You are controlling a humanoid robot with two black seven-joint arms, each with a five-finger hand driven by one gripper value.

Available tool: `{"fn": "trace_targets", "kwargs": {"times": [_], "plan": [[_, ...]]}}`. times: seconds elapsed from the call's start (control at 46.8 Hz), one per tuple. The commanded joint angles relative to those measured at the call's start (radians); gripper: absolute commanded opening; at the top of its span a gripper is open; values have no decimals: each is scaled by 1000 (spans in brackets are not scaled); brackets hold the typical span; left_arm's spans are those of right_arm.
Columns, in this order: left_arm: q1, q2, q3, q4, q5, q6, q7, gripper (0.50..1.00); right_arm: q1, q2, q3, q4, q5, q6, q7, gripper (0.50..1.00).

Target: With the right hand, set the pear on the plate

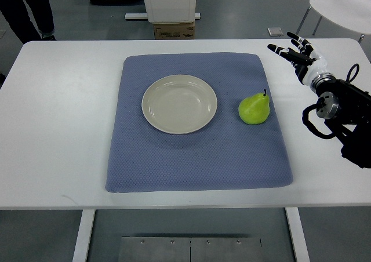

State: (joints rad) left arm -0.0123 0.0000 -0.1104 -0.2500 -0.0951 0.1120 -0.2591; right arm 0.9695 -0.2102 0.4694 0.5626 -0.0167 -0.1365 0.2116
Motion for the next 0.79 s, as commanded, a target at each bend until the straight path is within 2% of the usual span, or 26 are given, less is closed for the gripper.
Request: {"fn": "trace_targets", "kwargs": {"times": [0.0,0.128,0.769], "plan": [[2,0,0,0,0,0,1,1000,0,0,0,-1,0,0,0,1000],[-8,0,0,0,-2,3,-51,1000,2,0,0,-1,0,0,0,1000],[8,0,0,0,-2,0,-49,1000,6,9,0,-3,0,0,9,1000]]}}
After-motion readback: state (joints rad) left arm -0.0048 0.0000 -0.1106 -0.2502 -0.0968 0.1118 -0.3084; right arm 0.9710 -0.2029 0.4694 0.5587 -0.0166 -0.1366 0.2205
